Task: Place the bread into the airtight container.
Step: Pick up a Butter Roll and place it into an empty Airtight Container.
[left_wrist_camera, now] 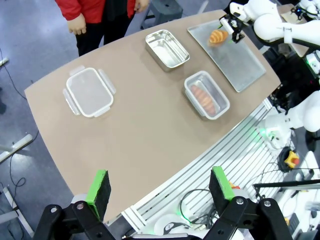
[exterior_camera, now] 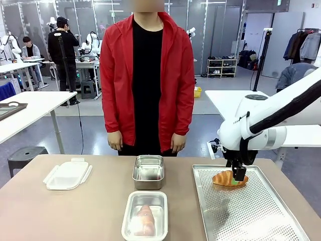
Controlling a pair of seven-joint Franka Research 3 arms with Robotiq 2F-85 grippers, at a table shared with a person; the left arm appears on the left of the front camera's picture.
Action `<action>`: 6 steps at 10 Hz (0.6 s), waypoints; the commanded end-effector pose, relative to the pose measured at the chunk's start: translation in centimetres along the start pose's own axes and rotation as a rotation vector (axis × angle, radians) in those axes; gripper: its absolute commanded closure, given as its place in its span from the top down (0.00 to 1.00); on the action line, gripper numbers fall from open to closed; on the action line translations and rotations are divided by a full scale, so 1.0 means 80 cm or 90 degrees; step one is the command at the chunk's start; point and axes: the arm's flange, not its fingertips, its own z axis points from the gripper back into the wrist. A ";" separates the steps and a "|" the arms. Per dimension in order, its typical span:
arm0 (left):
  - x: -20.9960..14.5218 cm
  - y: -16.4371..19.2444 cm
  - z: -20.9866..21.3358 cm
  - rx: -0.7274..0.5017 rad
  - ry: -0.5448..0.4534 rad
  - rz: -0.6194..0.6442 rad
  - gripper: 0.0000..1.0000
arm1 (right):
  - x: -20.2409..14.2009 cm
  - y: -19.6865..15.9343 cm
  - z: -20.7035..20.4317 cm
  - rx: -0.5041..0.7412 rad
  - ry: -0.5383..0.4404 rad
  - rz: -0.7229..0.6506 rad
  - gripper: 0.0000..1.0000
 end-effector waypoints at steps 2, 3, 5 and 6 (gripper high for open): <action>0.000 -0.001 0.001 -0.006 0.000 -0.011 1.00 | -0.008 -0.018 -0.019 0.004 -0.020 0.000 1.00; 0.000 -0.001 0.001 -0.006 0.000 -0.011 1.00 | -0.011 -0.023 -0.024 -0.004 -0.023 0.002 1.00; 0.000 -0.001 0.001 -0.006 0.000 -0.011 1.00 | -0.012 -0.028 -0.032 0.011 -0.019 0.006 1.00; 0.000 -0.001 0.001 -0.006 0.000 -0.011 1.00 | -0.011 -0.029 -0.036 0.018 -0.018 0.006 1.00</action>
